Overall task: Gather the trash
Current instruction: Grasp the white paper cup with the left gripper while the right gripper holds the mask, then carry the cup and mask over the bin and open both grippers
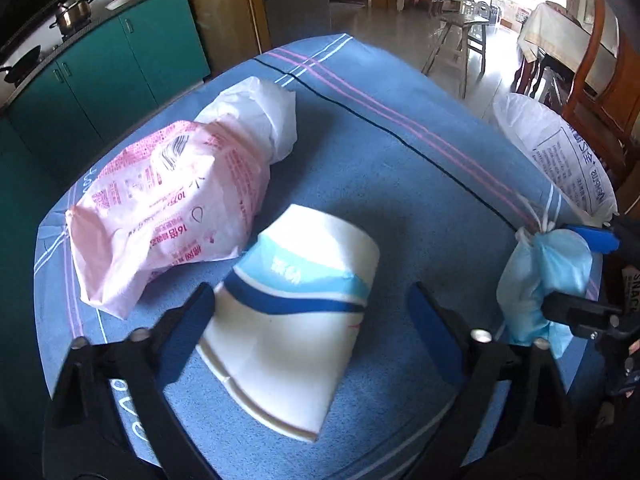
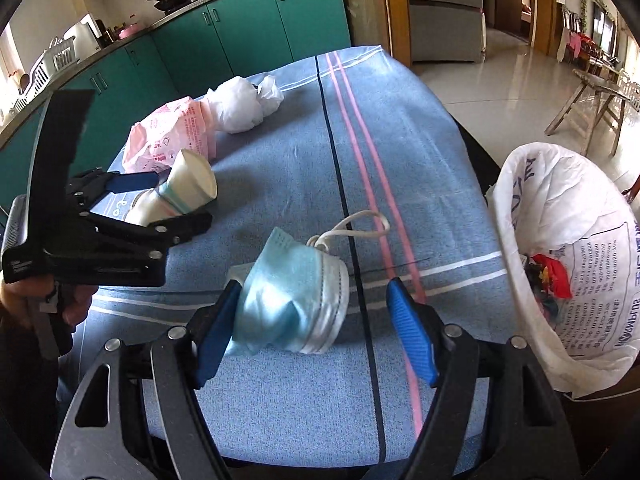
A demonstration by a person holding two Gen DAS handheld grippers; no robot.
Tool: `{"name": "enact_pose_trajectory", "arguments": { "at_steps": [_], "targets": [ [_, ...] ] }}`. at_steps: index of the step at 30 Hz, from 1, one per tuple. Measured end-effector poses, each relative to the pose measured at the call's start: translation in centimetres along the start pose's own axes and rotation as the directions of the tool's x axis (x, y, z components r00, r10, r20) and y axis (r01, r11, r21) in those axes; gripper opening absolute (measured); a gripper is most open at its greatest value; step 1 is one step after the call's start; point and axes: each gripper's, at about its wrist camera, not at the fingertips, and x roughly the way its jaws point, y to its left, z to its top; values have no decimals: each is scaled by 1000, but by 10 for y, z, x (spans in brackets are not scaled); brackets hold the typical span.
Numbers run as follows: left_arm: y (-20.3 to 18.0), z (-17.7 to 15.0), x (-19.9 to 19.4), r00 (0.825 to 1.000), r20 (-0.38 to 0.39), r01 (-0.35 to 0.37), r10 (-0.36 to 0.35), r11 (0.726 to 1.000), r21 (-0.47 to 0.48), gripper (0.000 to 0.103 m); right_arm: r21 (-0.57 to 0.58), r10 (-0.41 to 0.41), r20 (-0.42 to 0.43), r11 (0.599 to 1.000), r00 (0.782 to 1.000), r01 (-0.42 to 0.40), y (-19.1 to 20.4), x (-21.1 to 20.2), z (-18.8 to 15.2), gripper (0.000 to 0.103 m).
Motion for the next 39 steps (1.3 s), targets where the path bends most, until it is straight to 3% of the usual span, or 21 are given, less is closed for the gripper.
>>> {"name": "enact_pose_trajectory", "arguments": {
  "at_steps": [1,5,10,11,12,13,15,18,27,34,39],
  "targets": [
    [0,0,-2,1000,6,-6,6,1000,0,74,3,5,-2,1000,1000,-5,0,1,0,73],
    [4,-6,-13,998,36,52,-52,999,-7,65,23,25,-20,999,999,-24,-3,12,3,73],
    [-6,-18,-34,994,72,82,-82,997,1,44,31,39,-17,999,999,-38,-4,16,4,73],
    [-7,-23,-40,993,74,97,-96,995,-14,43,28,44,-13,999,999,-44,-3,16,4,70],
    [-7,-26,-46,991,82,113,-110,993,-29,42,26,53,-13,998,999,-52,-3,15,4,56],
    [-8,-29,-50,989,88,121,-117,992,-39,42,25,67,-15,997,998,-67,-3,15,4,44],
    [-9,-36,-58,988,98,123,-117,991,-61,41,28,79,-4,997,997,-79,-4,13,5,33],
    [-13,-41,-76,982,133,142,-131,987,-79,41,25,65,28,998,997,-66,-6,7,6,24],
    [-40,-20,-108,957,198,232,-211,969,-88,41,112,-34,147,994,989,17,-60,-35,13,22],
    [-119,31,-99,946,218,238,-242,970,42,41,277,-228,192,946,955,170,-148,-81,3,22],
    [-184,72,-68,915,156,358,-373,926,117,42,329,-280,193,922,940,206,-190,-100,-15,22]
  ]
}}
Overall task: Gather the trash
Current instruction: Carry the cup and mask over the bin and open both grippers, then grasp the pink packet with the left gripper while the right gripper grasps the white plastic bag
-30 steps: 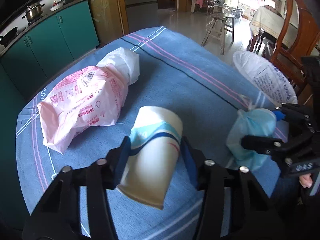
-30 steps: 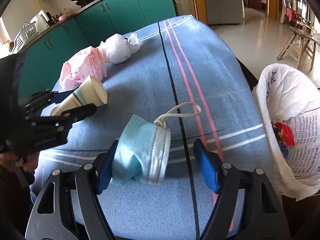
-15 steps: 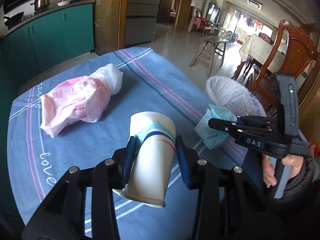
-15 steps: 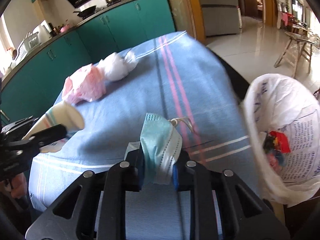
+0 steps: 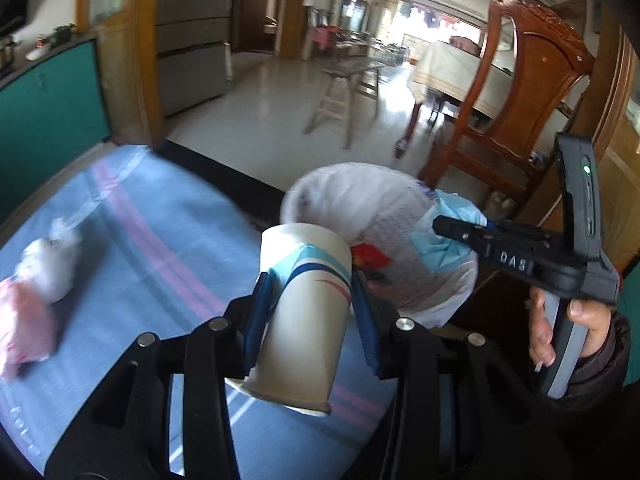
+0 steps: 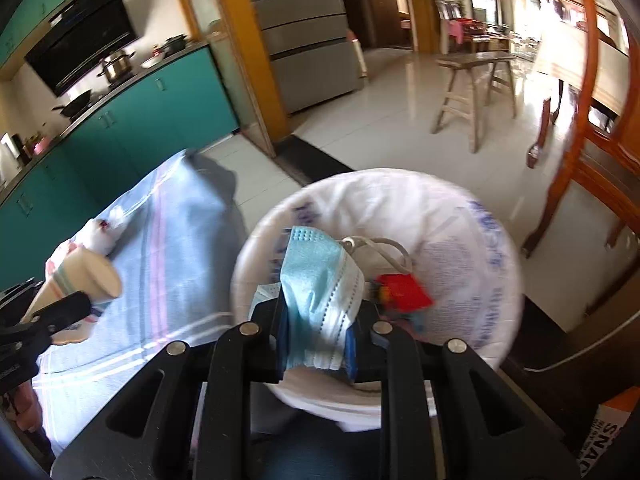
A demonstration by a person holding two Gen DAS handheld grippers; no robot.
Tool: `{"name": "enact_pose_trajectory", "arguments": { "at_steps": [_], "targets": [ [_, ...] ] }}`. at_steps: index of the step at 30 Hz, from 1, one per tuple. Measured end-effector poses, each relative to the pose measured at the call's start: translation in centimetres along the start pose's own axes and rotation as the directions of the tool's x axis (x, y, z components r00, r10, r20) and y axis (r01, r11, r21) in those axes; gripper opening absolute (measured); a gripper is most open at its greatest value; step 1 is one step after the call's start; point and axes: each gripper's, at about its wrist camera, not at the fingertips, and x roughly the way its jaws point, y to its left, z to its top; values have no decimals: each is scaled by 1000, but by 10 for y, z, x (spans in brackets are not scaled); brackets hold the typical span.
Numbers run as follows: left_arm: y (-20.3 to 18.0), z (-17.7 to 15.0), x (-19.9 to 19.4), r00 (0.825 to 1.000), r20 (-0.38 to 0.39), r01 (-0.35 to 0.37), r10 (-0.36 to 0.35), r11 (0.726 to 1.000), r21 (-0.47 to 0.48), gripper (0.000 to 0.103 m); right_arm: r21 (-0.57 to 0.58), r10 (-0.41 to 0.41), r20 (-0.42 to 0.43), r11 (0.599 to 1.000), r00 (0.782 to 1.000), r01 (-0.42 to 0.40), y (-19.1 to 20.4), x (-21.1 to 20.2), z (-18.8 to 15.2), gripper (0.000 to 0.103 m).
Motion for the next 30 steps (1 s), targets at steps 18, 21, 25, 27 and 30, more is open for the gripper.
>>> {"name": "enact_pose_trajectory", "arguments": {
  "at_steps": [18,21,25,27,30],
  "targets": [
    [26,19,20,944,93,-312,317,948,-66,90,58,-88,-31,994,996,90,-46,31,5,75],
    [97,11,-20,829,100,-524,551,826,-206,95,37,-64,-39,997,997,66,-36,36,6,75],
    [207,-8,-58,776,-23,-572,630,689,-445,95,-7,-24,-40,1000,999,24,-9,42,14,75],
    [250,-24,-70,770,-70,-562,634,621,-546,94,-28,25,-43,999,999,-27,14,47,21,75],
    [293,-52,-74,824,-141,-503,548,596,-626,88,-102,116,-39,988,993,-119,65,56,33,75]
  ]
}}
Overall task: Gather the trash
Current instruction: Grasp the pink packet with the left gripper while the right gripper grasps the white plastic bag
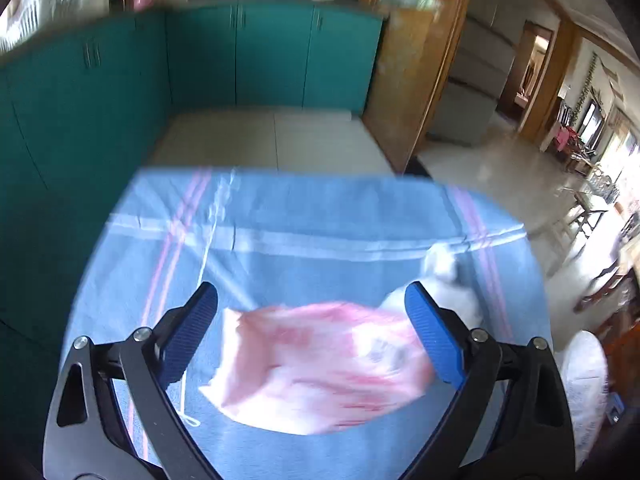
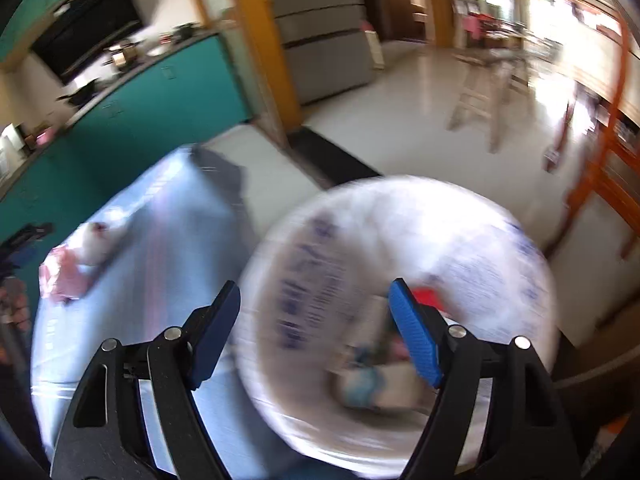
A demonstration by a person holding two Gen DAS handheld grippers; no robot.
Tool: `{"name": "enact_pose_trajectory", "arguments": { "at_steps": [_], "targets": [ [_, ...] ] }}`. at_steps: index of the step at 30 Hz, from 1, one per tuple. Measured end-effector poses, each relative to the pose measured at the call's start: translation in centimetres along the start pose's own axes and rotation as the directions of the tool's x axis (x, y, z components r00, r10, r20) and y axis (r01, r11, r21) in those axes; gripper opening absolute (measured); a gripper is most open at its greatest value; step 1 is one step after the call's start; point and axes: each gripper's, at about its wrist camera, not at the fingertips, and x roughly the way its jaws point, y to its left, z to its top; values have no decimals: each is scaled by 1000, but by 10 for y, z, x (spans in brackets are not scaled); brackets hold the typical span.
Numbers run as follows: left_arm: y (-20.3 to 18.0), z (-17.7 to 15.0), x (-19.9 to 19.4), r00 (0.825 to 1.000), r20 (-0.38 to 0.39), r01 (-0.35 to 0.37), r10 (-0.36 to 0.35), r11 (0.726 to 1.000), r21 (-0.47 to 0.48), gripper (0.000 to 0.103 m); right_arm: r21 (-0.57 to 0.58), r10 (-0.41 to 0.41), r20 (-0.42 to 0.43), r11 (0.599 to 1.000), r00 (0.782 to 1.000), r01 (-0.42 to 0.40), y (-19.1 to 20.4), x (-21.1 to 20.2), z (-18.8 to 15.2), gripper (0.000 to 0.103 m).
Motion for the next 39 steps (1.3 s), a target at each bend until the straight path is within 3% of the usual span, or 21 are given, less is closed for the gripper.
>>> {"name": "enact_pose_trajectory", "arguments": {
  "at_steps": [1,4,8,10,12,18,20,22,24,27,31,39],
  "targets": [
    [6,-3,8,999,-36,22,-22,1000,-17,74,-23,24,-1,999,1000,-24,15,6,6,75],
    [20,-21,20,990,-128,58,-63,997,-43,58,-81,120,-15,989,993,-121,69,30,27,75],
    [19,-46,7,990,-108,93,-88,995,45,40,-70,247,-105,964,963,-255,141,82,56,75],
    [22,-61,-2,988,-118,110,-102,992,61,26,-56,279,-168,955,946,-292,172,110,63,75],
    [26,-75,-12,988,-113,118,-109,990,74,22,-46,285,-229,952,931,-303,203,138,63,75],
    [40,-87,-25,983,-117,153,-140,983,107,20,-154,204,-300,954,932,-258,273,175,42,75],
    [39,-86,-24,984,-118,148,-133,981,126,21,-191,174,-303,952,937,-238,282,176,35,67],
    [36,-93,-29,986,-111,138,-123,980,143,21,-224,162,-323,944,932,-242,287,176,25,50],
    [32,-95,-32,986,-110,139,-124,979,146,21,-268,159,-324,930,933,-252,290,170,17,44],
    [31,-103,-44,987,-93,145,-133,979,142,25,-300,197,-366,900,909,-316,286,155,4,38],
    [41,-109,-56,989,-67,140,-132,982,128,41,-356,226,-412,852,883,-384,280,128,-21,34],
    [55,-120,-63,984,-86,164,-158,984,65,43,-386,303,-490,765,817,-515,258,71,-71,34]
  ]
}}
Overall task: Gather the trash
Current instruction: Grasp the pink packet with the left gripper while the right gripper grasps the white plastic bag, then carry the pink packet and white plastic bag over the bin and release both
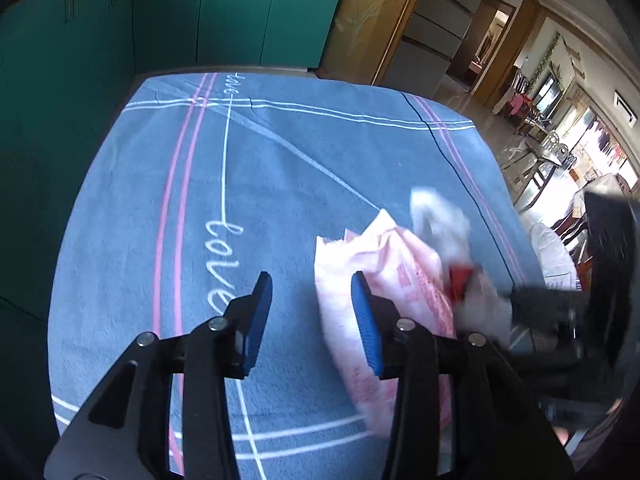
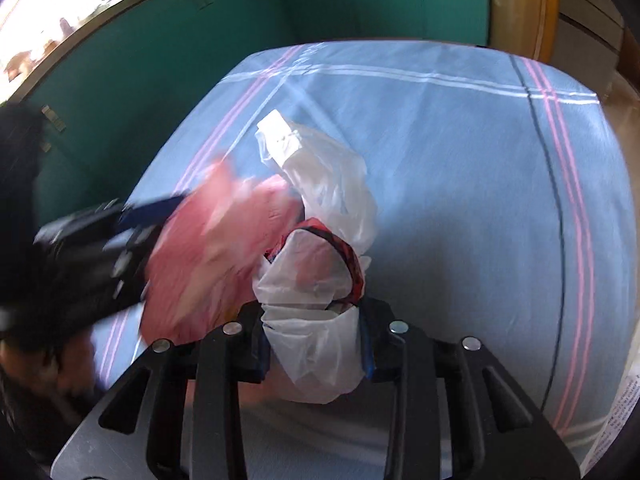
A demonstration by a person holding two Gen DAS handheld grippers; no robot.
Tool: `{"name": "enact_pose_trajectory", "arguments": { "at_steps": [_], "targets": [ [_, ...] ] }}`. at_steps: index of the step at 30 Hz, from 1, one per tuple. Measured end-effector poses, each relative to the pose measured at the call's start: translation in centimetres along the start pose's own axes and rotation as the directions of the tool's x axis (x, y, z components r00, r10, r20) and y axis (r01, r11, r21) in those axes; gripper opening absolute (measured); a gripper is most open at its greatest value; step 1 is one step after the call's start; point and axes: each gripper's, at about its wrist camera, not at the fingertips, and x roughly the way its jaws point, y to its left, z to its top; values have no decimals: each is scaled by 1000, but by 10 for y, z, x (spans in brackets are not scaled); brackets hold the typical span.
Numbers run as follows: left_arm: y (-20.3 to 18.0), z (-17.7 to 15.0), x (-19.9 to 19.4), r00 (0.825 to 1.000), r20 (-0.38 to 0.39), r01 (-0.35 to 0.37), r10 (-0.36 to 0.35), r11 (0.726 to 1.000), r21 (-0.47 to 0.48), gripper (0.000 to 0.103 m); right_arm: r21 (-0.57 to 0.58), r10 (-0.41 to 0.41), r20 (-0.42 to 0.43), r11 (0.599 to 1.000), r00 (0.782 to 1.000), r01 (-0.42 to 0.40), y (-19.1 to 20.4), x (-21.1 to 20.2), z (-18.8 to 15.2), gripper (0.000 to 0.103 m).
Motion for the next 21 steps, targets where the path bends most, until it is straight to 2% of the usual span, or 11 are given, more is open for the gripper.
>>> {"name": "enact_pose_trajectory", "arguments": {
  "at_steps": [3,8,11,13,16,21],
  "targets": [
    [-5,-1,-6,1000,14,-6,6,1000,10,47,21,26,24,999,999,-26,-1,-11,-17,34],
    [-13,-3,-24,997,60,-45,43,998,33,59,153,-33,102,988,994,17,-31,-38,-36,34],
    [-19,-4,-38,992,102,-86,81,995,46,73,232,-73,141,972,987,39,-51,-54,-51,34],
    [-23,-2,-48,987,126,-109,103,993,47,87,266,-125,183,961,975,73,-64,-73,-63,34],
    [-28,-2,-58,980,155,-139,128,988,63,89,292,-173,251,951,952,96,-71,-93,-74,34],
    [-38,0,-68,971,196,-155,139,986,69,90,314,-256,265,935,930,168,-72,-111,-84,34]
  ]
}}
